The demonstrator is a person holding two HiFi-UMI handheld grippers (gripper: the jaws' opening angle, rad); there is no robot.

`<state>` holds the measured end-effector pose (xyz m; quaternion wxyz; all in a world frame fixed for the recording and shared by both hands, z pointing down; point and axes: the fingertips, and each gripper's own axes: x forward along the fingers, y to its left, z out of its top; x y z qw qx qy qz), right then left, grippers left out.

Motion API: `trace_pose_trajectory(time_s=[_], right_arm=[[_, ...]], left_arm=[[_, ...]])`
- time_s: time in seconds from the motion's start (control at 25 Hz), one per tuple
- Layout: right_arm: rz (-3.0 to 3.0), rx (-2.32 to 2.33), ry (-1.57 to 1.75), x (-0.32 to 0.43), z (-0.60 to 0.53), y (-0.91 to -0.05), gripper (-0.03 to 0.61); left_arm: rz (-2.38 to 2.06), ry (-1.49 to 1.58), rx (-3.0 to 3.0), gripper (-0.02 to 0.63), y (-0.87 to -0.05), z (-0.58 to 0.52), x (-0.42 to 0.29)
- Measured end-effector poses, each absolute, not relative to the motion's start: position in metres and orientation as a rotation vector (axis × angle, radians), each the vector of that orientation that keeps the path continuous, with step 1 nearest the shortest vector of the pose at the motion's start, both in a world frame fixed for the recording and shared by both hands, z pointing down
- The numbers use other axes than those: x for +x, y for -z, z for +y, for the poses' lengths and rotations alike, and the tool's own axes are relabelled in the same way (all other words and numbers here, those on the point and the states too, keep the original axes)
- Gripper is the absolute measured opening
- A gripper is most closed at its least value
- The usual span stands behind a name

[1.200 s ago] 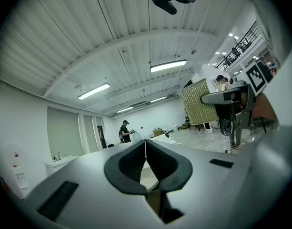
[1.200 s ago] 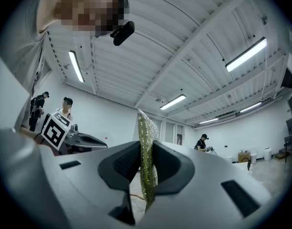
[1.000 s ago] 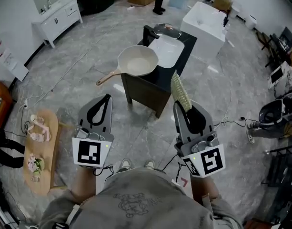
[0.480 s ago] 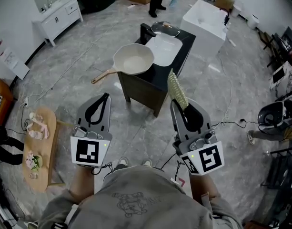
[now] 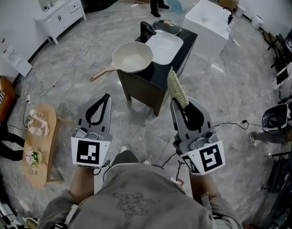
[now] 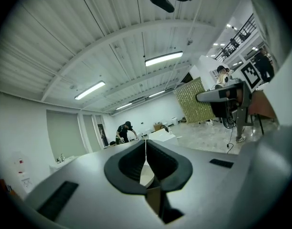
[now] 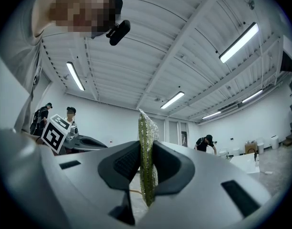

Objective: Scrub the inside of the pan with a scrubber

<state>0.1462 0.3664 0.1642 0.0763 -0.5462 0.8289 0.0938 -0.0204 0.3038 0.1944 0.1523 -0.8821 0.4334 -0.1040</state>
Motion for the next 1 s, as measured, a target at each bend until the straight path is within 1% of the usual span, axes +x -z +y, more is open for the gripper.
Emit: trace_pose_trajectory(time_s=[0.44, 1.0], right_arm=[[2.502, -1.636, -0.285, 0.148, 0.334, -0.18, 0.075], [2.552, -1.676, -0.263, 0.139, 0.225, -0.192, 0.075]], left_arm=[[1.259, 0.285, -2.521, 0.021, -0.206, 0.273, -0.02], [1.267, 0.321, -2.558, 0.021, -0.225, 0.164, -0.03]])
